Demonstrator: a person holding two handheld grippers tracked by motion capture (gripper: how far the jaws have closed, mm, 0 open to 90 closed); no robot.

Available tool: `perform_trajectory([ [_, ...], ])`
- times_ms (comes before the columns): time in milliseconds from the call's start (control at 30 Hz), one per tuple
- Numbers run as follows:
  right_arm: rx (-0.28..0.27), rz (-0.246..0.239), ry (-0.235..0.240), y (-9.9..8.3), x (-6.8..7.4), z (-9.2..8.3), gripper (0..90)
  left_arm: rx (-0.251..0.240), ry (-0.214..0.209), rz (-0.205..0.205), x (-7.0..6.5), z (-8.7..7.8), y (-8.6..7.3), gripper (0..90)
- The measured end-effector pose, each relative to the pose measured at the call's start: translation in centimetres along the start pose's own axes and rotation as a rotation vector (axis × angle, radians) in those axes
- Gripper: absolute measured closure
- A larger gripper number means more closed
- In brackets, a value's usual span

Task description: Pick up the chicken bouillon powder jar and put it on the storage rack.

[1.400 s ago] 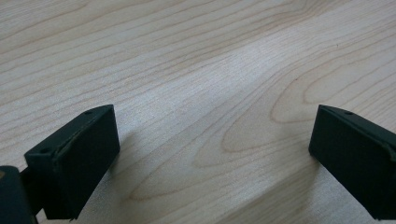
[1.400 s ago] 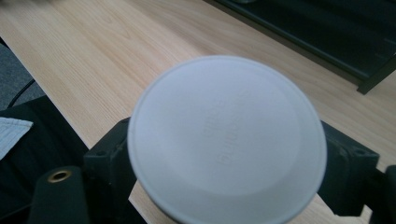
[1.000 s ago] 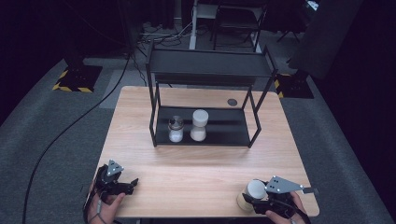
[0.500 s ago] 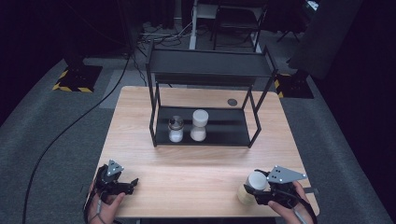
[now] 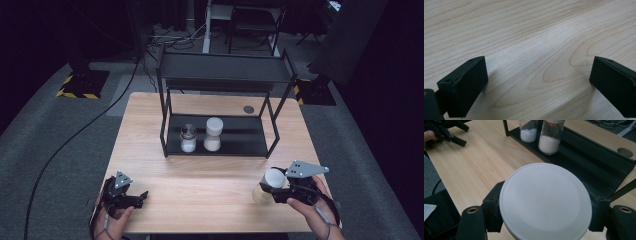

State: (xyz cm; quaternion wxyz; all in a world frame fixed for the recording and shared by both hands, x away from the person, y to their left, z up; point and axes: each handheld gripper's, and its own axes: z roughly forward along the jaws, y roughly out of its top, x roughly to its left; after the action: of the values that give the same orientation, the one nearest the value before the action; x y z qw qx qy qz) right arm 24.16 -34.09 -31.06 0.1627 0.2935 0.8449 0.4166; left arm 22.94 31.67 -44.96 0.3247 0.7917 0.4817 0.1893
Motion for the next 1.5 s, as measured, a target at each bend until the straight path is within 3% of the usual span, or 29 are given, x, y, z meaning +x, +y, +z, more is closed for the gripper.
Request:
perform_trajectory([
  [467, -0.016, 0.003, -0.01, 4.2, -2.9, 0.8, 32.5, -0.001, 0.003, -0.004, 0.0, 0.0, 0.0, 1.2],
  [967, -0.008, -0.008, -0.042, 8.1, -5.0, 2.2, 32.6, -0.001, 0.003, -0.003, 0.0, 0.0, 0.0, 1.2],
  [1300, 0.003, -0.026, -0.069, 10.1, -6.0, 4.1, 32.6, -0.001, 0.003, -0.003, 0.0, 0.0, 0.0, 1.2],
  [1500, 0.013, -0.008, -0.069, 10.9, -6.9, 5.9, 32.6, -0.001, 0.002, -0.003, 0.0, 0.0, 0.0, 1.2],
])
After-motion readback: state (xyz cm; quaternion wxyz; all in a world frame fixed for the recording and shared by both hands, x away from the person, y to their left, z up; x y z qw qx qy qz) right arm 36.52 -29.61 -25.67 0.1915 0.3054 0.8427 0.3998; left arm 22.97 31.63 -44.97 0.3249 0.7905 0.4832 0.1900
